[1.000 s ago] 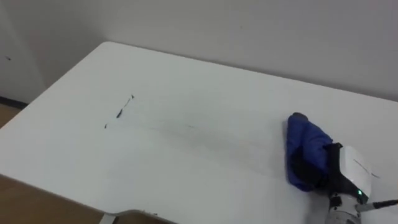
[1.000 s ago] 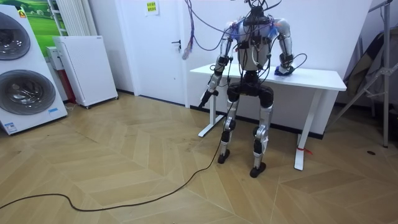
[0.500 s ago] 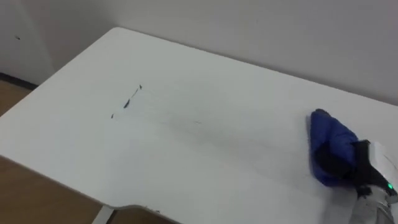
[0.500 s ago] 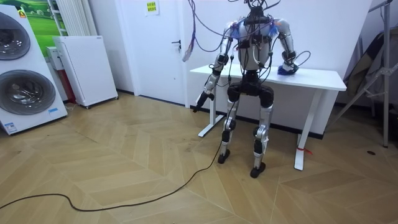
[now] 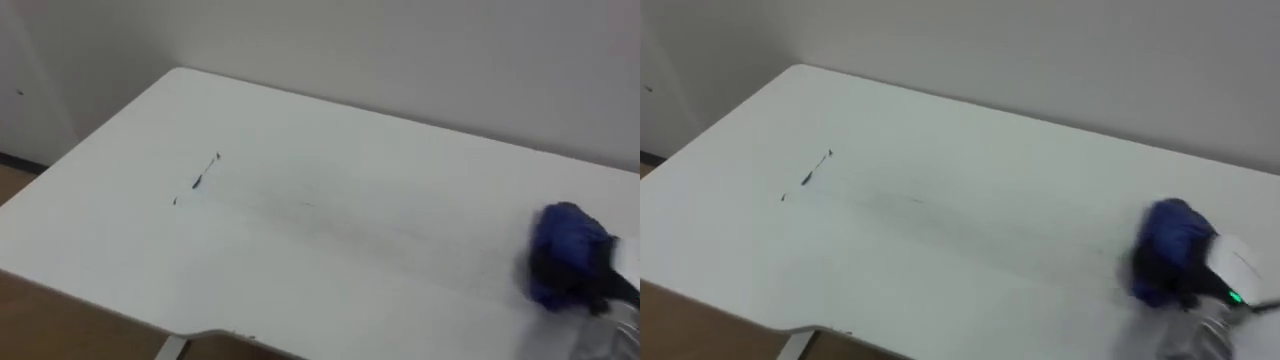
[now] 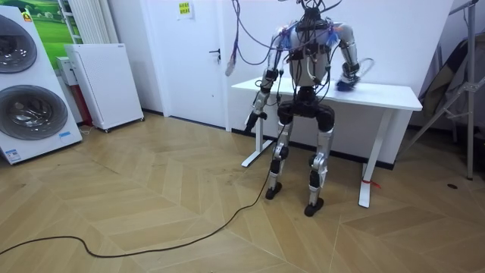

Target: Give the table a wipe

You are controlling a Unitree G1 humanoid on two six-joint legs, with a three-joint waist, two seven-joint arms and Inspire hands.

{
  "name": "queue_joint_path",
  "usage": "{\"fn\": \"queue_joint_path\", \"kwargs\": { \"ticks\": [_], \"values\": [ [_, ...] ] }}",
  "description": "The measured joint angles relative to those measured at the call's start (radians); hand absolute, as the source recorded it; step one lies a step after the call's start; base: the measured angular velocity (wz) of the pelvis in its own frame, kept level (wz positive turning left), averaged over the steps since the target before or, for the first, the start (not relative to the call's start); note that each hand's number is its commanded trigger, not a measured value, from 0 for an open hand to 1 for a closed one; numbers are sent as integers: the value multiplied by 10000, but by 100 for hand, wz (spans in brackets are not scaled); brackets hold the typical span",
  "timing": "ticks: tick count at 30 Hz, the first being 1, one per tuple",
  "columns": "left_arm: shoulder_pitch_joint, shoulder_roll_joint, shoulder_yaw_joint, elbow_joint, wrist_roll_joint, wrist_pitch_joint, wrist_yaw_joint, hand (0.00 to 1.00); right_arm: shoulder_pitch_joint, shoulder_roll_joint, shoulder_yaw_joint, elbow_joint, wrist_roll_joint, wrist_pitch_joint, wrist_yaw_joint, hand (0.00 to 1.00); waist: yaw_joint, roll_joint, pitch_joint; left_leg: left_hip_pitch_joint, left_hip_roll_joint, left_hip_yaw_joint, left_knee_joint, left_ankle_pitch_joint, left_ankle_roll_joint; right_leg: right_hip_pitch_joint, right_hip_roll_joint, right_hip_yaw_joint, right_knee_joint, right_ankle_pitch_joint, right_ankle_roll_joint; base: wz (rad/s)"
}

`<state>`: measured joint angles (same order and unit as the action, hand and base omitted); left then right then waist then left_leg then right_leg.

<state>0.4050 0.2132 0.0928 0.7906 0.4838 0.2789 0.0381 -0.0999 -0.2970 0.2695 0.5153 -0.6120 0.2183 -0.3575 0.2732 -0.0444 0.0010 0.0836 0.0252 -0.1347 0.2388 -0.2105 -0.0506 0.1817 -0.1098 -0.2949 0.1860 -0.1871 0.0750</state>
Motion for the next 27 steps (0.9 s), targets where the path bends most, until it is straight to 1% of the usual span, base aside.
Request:
{"fn": "queue_joint_path", "kwargs": {
  "ticks": [1, 2, 3, 4, 5, 6, 7, 8, 9, 10, 11, 12, 13, 14, 15, 16, 17, 18, 19, 20, 21, 22, 23, 24, 25, 27],
  "values": [
    [-80, 3, -18, -16, 0, 7, -46, 0, -209, 101, 246, -25, -222, -36, 157, 100, 111, -15, 5, -41, 0, -21, 1, 0, -2, -39, 7, 8, 17, -16, -15, 13],
    [-99, 13, -166, -163, -5, 12, -94, 0, -584, 210, 598, -161, -489, -133, 389, 100, 381, -43, 27, -111, -10, -70, 11, 0, -2, -79, 14, 12, -4, -25, -9, 14],
    [-51, 12, -202, -230, -3, 13, -113, 0, -752, 241, 688, -198, -599, -200, 474, 100, 470, -57, 36, -122, -26, -110, 17, 0, -1, -87, 13, 10, -24, -31, -1, 22],
    [55, 11, -204, -260, 2, 41, -177, 0, -950, 267, 707, -289, -638, -281, 564, 100, 670, -59, 44, -163, -64, -196, 23, 6, 10, -66, 12, 5, -81, -34, 1, 31],
    [281, 31, -203, -321, -2, 153, -250, 0, -1026, 266, 695, -335, -643, -346, 567, 100, 686, -61, 40, -183, -120, -334, 27, 9, 24, 16, 5, -87, -164, -33, 2, 42],
    [567, 41, -201, -396, -6, 256, -298, 0, -936, 254, 592, -339, -645, -348, 565, 100, 584, -54, 41, -165, -175, -467, 34, 23, 46, 101, -20, -178, -161, -46, 24, 38],
    [739, 41, -183, -412, 5, 267, -298, 0, -806, 227, 500, -318, -677, -348, 560, 100, 559, -49, 39, -166, -194, -494, 27, 29, 55, 131, -35, -225, -150, -54, 36, 39],
    [969, 40, -156, -421, 34, 272, -298, 0, -436, 157, 174, -243, -741, -364, 555, 100, 543, -50, 38, -184, -209, -488, -1, 37, 69, 149, -64, -335, -130, -62, 49, 35],
    [1152, 36, -157, -436, 129, 269, -305, 0, 43, 134, -272, -145, -643, -541, 407, 100, 452, -37, 35, -200, -230, -478, -5, 40, 75, 199, -88, -433, -132, -63, 51, 35],
    [1224, 35, -154, -459, 180, 258, -310, 0, 265, 131, -461, -131, -541, -725, 260, 100, 331, -16, 37, -179, -240, -464, -5, 40, 75, 263, -99, -485, -143, -63, 52, 36],
    [1411, 47, -135, -461, 278, 255, -319, 0, 648, 104, -662, -171, -512, -1002, 17, 100, 104, 22, 15, -145, -249, -408, 1, 41, 77, 371, -120, -589, -135, -63, 52, 37],
    [1446, 81, -138, -459, 293, 254, -324, 0, 929, 56, -692, -160, -344, -1223, -215, 100, -162, 32, 19, -114, -263, -391, 3, 45, 84, 495, -126, -671, -146, -75, 71, 38],
    [1410, 98, -144, -455, 290, 251, -324, 0, 1028, 41, -696, -163, -214, -1320, -317, 100, -266, 32, 19, -100, -268, -384, 1, 47, 87, 542, -129, -657, -147, -88, 92, 27],
    [1296, 118, -173, -436, 288, 221, -321, 0, 1207, 21, -709, -159, -67, -1426, -491, 100, -306, 51, 15, -42, -269, -322, -6, 47, 87, 616, -132, -631, -156, -112, 131, 9],
    [1099, 102, -212, -437, 289, 163, -319, 0, 1207, 22, -699, -157, -36, -1440, -535, 100, -302, 89, -14, -14, -265, -292, -11, 47, 87, 647, -135, -631, -175, -130, 160, 0],
    [954, 80, -212, -440, 289, 105, -319, 0, 1205, 18, -699, -148, -42, -1439, -534, 100, -302, 114, -26, -15, -263, -290, -13, 47, 87, 646, -135, -627, -176, -134, 167, -8],
    [711, 37, -215, -447, 277, -40, -282, 0, 1113, 17, -651, -125, -8, -1425, -530, 100, -282, 143, -46, 12, -263, -263, -33, 47, 88, 645, -134, -543, -177, -154, 197, -13],
    [533, -28, -253, -457, 233, -130, -224, 0, 963, 29, -540, -54, -20, -1363, -490, 100, -257, 196, -72, 57, -249, -162, -34, 48, 88, 646, -133, -370, -171, -170, 215, -20],
    [452, -58, -304, -454, 196, -169, -197, 0, 882, 54, -432, -32, -61, -1304, -432, 100, -204, 220, -68, 83, -230, -91, -39, 47, 88, 645, -130, -314, -171, -176, 224, -29],
    [304, -79, -411, -443, 171, -180, -186, 0, 636, 89, -184, 61, -67, -1156, -361, 100, -183, 203, -52, 110, -200, 14, -62, 47, 88, 609, -127, -314, -169, -195, 214, -34],
    [178, -109, -438, -437, 175, -174, -178, 0, 346, 214, -41, 81, -89, -907, -140, 100, -169, 230, -57, 124, -154, 126, -105, 45, 84, 572, -107, -304, -171, -203, 205, -34],
    [134, -116, -472, -432, 181, -167, -178, 0, 202, 283, 41, 98, -142, -759, -25, 100, -160, 232, -50, 105, -139, 152, -134, 43, 79, 552, -93, -271, -164, -207, 197, -39],
    [81, -126, -525, -431, 221, -142, -178, 0, -44, 410, 217, 87, -281, -527, 173, 100, -141, 194, -50, 111, -136, 222, -179, 34, 66, 453, -88, -105, -157, -260, 104, -36],
    [11, -165, -584, -437, 227, -57, -180, 0, -196, 500, 266, 71, -438, -430, 306, 100, -130, 172, -41, 53, -135, 233, -166, 32, 63, 348, -76, -24, -158, -266, 82, -30],
    [-18, -190, -603, -439, 228, 0, -180, 0, -222, 544, 262, 59, -498, -397, 333, 100, -130, 148, -57, -3, -136, 237, -163, 33, 63, 282, -74, 9, -151, -264, 78, -18],
    [14, -250, -645, -441, 222, 128, -179, 0, -245, 626, 270, -89, -564, -151, 346, 100, -55, 92, -45, -37, -137, 323, -161, 34, 68, 191, -62, 187, -149, -252, 60, -14]
  ]
}}
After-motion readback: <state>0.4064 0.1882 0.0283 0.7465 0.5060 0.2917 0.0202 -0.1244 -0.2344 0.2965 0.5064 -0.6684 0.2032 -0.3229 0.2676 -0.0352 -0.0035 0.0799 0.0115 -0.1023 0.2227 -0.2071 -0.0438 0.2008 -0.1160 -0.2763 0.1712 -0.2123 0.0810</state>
